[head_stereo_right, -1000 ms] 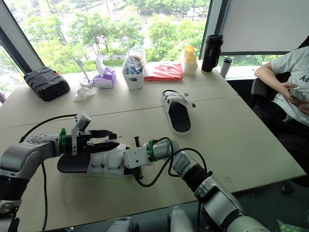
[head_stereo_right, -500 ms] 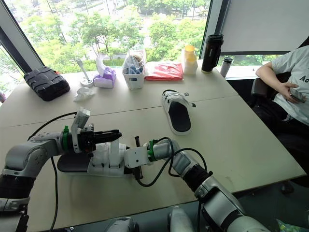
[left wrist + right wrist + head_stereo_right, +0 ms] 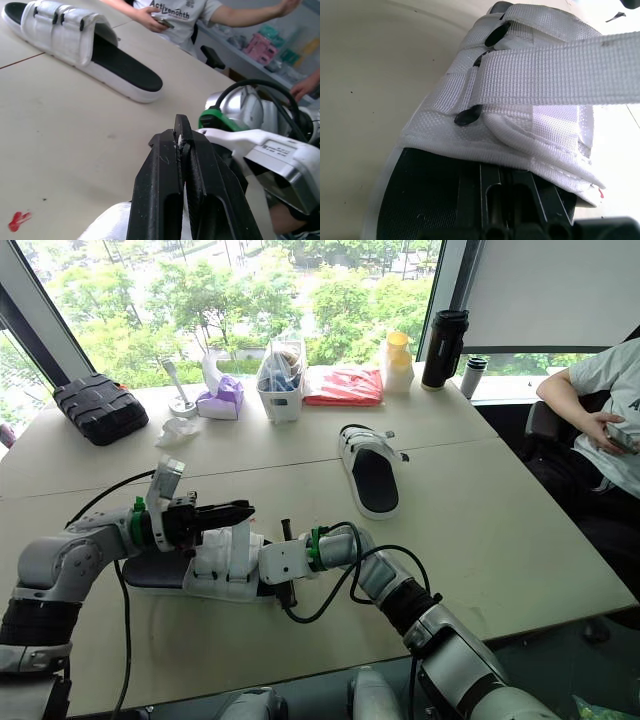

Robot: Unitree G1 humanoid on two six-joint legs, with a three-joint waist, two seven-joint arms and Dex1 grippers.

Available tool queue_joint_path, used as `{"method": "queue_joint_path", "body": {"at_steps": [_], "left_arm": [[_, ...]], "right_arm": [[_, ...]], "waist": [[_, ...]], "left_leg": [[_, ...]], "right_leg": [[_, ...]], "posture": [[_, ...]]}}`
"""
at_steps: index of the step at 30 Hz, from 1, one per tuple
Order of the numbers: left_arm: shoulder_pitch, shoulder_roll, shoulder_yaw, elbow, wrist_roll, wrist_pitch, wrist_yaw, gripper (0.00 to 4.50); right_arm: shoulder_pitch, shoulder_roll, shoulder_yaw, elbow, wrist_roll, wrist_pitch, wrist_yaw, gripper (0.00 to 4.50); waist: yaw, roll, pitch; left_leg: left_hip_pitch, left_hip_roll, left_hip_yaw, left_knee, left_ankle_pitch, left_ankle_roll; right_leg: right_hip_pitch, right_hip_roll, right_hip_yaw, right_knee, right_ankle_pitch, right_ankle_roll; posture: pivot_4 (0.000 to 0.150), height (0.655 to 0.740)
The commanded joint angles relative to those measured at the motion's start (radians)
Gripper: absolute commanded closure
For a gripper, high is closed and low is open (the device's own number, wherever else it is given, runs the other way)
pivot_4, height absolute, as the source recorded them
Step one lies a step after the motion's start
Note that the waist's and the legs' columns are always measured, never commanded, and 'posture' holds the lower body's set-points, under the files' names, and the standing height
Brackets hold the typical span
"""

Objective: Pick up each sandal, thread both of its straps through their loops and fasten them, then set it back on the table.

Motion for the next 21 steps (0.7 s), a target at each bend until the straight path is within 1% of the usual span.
{"method": "queue_joint_path", "body": {"at_steps": [1, 8, 12, 16, 19, 20, 21], "left_arm": [[-0.042, -0.005, 0.003, 0.057, 0.076, -0.108, 0.007, 4.43], [-0.049, -0.020, -0.069, 0.145, 0.193, -0.210, -0.021, 4.43], [-0.075, -0.023, -0.138, 0.204, 0.283, -0.290, -0.053, 4.43], [-0.109, -0.039, -0.169, 0.259, 0.334, -0.336, -0.068, 4.43], [-0.136, -0.042, -0.196, 0.289, 0.359, -0.315, -0.085, 3.48], [-0.141, -0.041, -0.207, 0.295, 0.376, -0.319, -0.088, 3.03], [-0.146, -0.039, -0.217, 0.304, 0.398, -0.335, -0.085, 2.47]], "right_arm": [[0.026, -0.013, 0.038, 0.041, -0.048, 0.035, 0.017, 4.50], [0.032, -0.017, 0.038, 0.031, -0.047, 0.040, 0.020, 4.50], [0.033, -0.018, 0.038, 0.028, -0.047, 0.041, 0.022, 4.50], [0.032, -0.018, 0.039, 0.028, -0.047, 0.043, 0.022, 4.50], [0.033, -0.019, 0.038, 0.025, -0.047, 0.045, 0.021, 4.50], [0.034, -0.019, 0.038, 0.024, -0.047, 0.046, 0.020, 4.50], [0.035, -0.020, 0.038, 0.023, -0.047, 0.047, 0.020, 4.50]], "waist": [[0.002, 0.000, 0.000], [0.009, 0.000, 0.000], [0.012, 0.001, -0.001], [0.013, 0.002, -0.001], [0.014, 0.002, -0.002], [0.013, 0.002, -0.002], [0.012, 0.002, -0.002]], "left_leg": [[0.000, 0.000, 0.000, 0.000, 0.000, 0.000], [0.000, 0.000, 0.000, 0.000, 0.000, 0.000], [0.001, 0.000, 0.000, 0.000, 0.000, 0.000], [0.003, 0.000, 0.000, 0.001, 0.000, 0.000], [0.003, -0.001, -0.001, 0.001, 0.000, 0.000], [0.003, -0.001, -0.001, 0.001, 0.000, 0.000], [0.003, -0.001, -0.001, 0.001, 0.000, 0.000]], "right_leg": [[0.000, 0.000, 0.000, 0.000, 0.000, 0.000], [0.000, 0.000, 0.000, 0.000, 0.000, 0.000], [0.001, 0.000, 0.000, 0.000, 0.000, 0.000], [0.004, 0.000, 0.000, 0.000, 0.000, 0.000], [0.004, -0.001, -0.001, 0.000, 0.000, 0.000], [0.005, -0.001, -0.001, 0.000, 0.000, 0.000], [0.005, -0.001, -0.001, 0.000, 0.000, 0.000]], "posture": [[0.150, 0.7400], [0.150, 0.7400], [0.150, 0.7400], [0.150, 0.7400], [0.150, 0.7400], [0.150, 0.7400], [0.150, 0.7400]]}}
